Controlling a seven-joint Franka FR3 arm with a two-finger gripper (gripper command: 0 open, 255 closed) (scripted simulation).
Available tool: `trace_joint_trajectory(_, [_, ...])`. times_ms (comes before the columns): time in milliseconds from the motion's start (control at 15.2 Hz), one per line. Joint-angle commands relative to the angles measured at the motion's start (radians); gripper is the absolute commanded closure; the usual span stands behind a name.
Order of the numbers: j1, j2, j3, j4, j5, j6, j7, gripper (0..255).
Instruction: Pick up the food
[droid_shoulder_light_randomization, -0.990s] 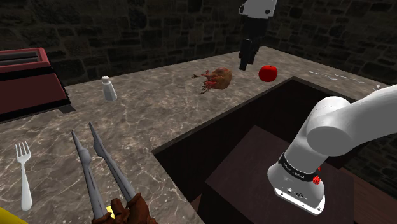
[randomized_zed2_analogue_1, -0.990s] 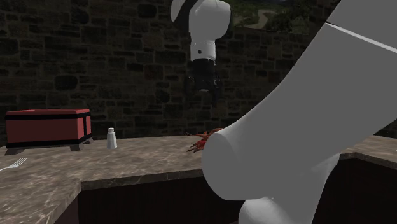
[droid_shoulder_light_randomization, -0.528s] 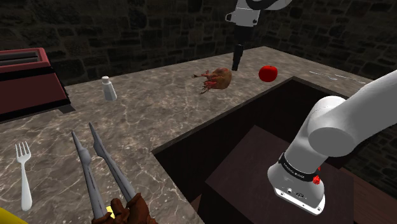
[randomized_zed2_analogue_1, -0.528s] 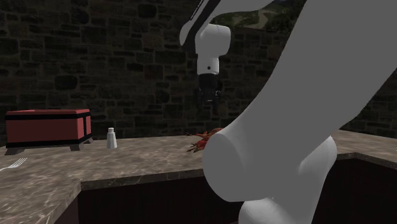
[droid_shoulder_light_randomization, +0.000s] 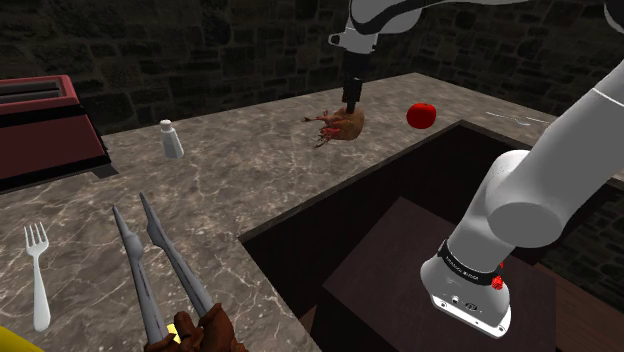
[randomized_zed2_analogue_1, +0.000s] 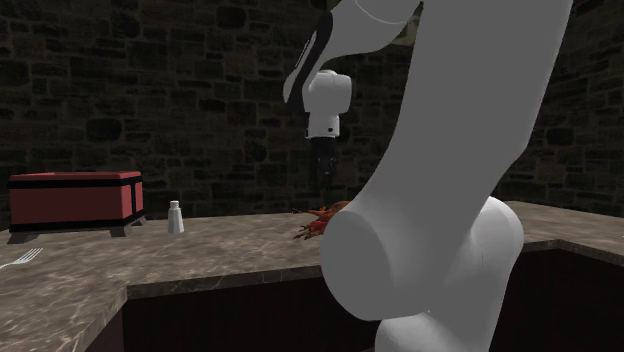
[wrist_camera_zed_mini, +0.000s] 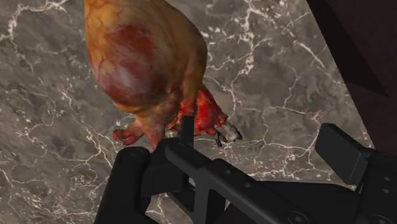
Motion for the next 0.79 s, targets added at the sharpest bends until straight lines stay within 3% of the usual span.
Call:
trace_joint_trajectory(0, [0.013, 0.087, -0.022, 0.066, 0.028, 0.027, -0.11, 0])
trace_joint_trajectory(396, [0.019, 0.323, -0.031, 0.255, 0.129, 0.077, -0.398, 0])
trace_joint_trajectory(726, [0.015, 0.351, -0.027, 0.23, 0.142, 0.128, -0.417, 0])
